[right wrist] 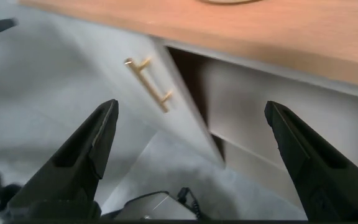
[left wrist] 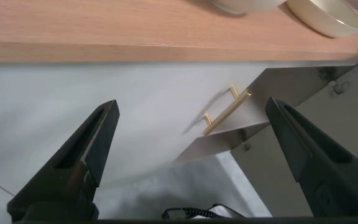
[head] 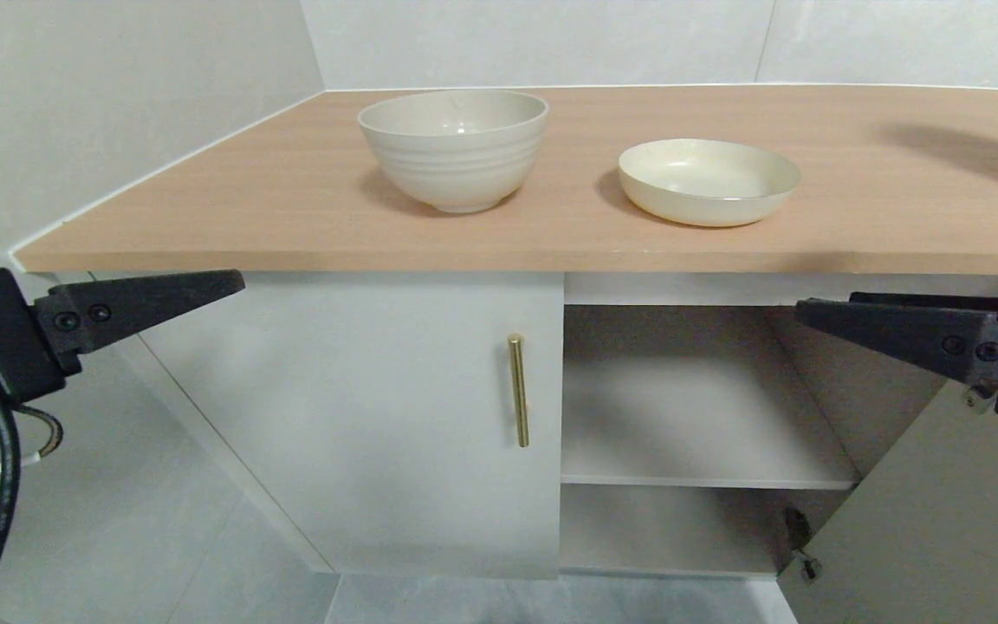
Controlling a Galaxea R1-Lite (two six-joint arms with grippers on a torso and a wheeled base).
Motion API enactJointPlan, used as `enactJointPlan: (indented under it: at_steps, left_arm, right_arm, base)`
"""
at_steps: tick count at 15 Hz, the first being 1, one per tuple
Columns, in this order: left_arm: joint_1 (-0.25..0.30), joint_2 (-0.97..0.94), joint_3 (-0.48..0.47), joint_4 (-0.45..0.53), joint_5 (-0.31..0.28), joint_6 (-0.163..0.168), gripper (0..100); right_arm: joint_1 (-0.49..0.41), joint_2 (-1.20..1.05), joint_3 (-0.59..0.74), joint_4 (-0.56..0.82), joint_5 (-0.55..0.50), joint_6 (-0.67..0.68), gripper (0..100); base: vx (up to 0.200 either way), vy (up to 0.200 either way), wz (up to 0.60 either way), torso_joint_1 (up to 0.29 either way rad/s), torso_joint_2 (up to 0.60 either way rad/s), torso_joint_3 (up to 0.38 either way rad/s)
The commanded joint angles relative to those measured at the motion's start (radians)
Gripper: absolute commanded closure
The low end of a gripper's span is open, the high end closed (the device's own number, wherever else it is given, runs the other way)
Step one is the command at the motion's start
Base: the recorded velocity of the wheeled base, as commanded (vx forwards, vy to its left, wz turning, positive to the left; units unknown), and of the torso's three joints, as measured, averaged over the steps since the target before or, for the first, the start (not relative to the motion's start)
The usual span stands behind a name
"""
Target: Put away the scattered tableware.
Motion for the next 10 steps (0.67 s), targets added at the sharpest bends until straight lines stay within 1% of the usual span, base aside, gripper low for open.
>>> enactJointPlan:
  at_steps: [1, 3, 6, 7, 8, 10]
  left_arm:
    - [0.000, 0.010, -0.001, -0.001, 0.000, -0.001, 0]
    - [0.000, 0.013, -0.001, -0.001, -0.002, -0.001, 0]
    - [0.000, 0.011, -0.001, -0.001, -0.002, -0.001, 0]
    - [0.000, 0.013, -0.001, -0.001, -0.002, -0.001, 0]
    - [0.000, 0.013, -0.001, -0.001, -0.003, -0.001, 0]
    - [0.000, 0.021, -0.001, -0.001, -0.005, -0.001, 0]
  right_arm:
    - [0.005, -0.028, 0.011, -0.001, 0.029, 0.000, 0]
    - [0.005, -0.042, 0.017, -0.003, 0.055, -0.001, 0]
    - [0.005, -0.039, 0.018, -0.004, 0.055, -0.001, 0]
    - [0.005, -0.039, 0.018, -0.004, 0.055, -0.001, 0]
    - [0.005, -0.037, 0.018, -0.004, 0.055, -0.001, 0]
    - [0.004, -0.033, 0.017, -0.004, 0.055, -0.001, 0]
  base:
    - [0.000, 0.000, 0.00, 0.000, 0.00, 0.000]
    - [0.000, 0.000, 0.00, 0.033, -0.10, -0.050]
    - [0.000, 0.000, 0.00, 0.142, -0.17, -0.219]
    - [0.000, 0.000, 0.00, 0.207, -0.34, -0.266]
    - [0.000, 0.000, 0.00, 0.203, -0.61, -0.271]
    - [0.000, 0.000, 0.00, 0.068, -0.62, -0.244]
